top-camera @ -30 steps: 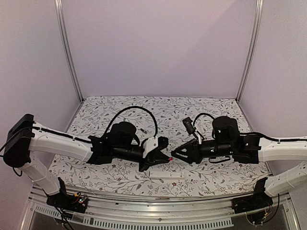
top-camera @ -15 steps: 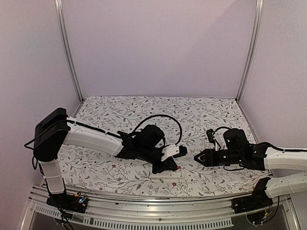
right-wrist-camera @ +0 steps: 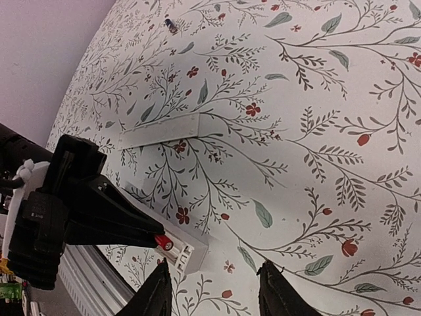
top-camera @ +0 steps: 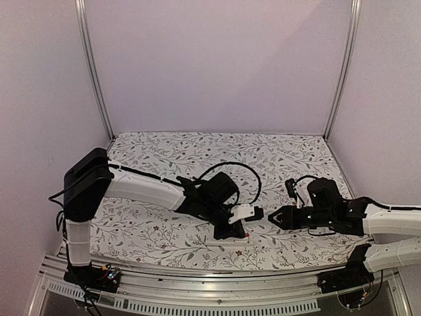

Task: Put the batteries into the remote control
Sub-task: Place the battery in the battery compartment.

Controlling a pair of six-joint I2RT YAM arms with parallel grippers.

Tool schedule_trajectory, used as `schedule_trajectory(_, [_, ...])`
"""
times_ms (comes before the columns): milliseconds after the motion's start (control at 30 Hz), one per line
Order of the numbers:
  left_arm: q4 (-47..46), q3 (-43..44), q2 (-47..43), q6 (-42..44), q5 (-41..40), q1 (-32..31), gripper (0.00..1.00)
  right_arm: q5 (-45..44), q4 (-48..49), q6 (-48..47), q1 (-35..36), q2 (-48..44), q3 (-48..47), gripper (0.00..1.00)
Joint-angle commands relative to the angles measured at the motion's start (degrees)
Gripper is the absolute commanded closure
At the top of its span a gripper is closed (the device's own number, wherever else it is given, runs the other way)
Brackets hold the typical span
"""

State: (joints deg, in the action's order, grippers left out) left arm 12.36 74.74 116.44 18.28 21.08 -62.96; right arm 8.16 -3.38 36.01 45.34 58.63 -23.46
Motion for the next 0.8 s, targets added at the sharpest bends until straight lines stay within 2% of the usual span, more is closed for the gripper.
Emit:
schedule_trajectory(0, [6.1,2.9,2.1,2.0,-0.3,-1.8,1.0,-1.0,-0.4,-1.1,-0.2,-1.7,0.9,0.56])
schedule_trajectory(333, [7.4,4.2,2.7,1.0,-3.9,-3.6,1.0,-0.1,0.2,-2.4,-0.3,-1.6,0.2,0.55])
schedule_trajectory(767, [8.2,2.0,-2.6,7.8,-10.0,-6.4,1.0,1.2,0.3,-3.2,-0.3,-1.6,-0.1,0.55])
